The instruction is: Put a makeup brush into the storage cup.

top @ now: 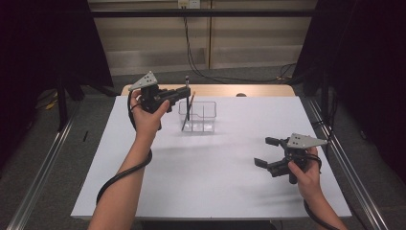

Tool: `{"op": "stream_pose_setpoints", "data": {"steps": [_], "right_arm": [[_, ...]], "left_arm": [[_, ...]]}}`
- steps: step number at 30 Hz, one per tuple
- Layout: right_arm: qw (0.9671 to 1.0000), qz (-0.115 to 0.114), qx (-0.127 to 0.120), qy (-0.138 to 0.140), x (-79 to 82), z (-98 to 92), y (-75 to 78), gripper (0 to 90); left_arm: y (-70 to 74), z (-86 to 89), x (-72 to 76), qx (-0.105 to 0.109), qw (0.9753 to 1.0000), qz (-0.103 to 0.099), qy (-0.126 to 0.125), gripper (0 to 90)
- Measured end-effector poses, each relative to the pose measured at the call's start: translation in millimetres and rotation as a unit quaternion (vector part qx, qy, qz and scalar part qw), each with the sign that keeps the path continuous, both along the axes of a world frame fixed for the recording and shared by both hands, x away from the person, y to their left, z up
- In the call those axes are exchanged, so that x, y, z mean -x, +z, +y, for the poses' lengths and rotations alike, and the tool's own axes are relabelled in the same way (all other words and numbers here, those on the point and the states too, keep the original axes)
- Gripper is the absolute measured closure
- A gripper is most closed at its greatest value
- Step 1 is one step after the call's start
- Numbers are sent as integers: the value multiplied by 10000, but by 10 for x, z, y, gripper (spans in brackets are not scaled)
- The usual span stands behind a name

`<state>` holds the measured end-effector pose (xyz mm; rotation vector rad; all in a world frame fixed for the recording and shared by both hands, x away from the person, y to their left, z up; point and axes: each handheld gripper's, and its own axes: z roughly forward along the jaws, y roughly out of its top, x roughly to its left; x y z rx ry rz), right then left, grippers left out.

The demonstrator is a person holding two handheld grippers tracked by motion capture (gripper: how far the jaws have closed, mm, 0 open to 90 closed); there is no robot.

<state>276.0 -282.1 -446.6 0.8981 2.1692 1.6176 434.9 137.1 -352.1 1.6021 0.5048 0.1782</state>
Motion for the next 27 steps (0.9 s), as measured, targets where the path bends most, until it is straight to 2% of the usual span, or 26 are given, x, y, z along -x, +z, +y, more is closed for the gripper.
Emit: {"op": "stream_pose_setpoints", "data": {"steps": [12,27], "right_arm": [[10000,14,-1,5,5,-17,-18,27],[10000,32,38,-14,35,-65,-13,27]], "left_arm": [[31,-50,-87,-85,9996,-112,233,840],[29,-70,-166,-123,9992,-142,349,840]]}}
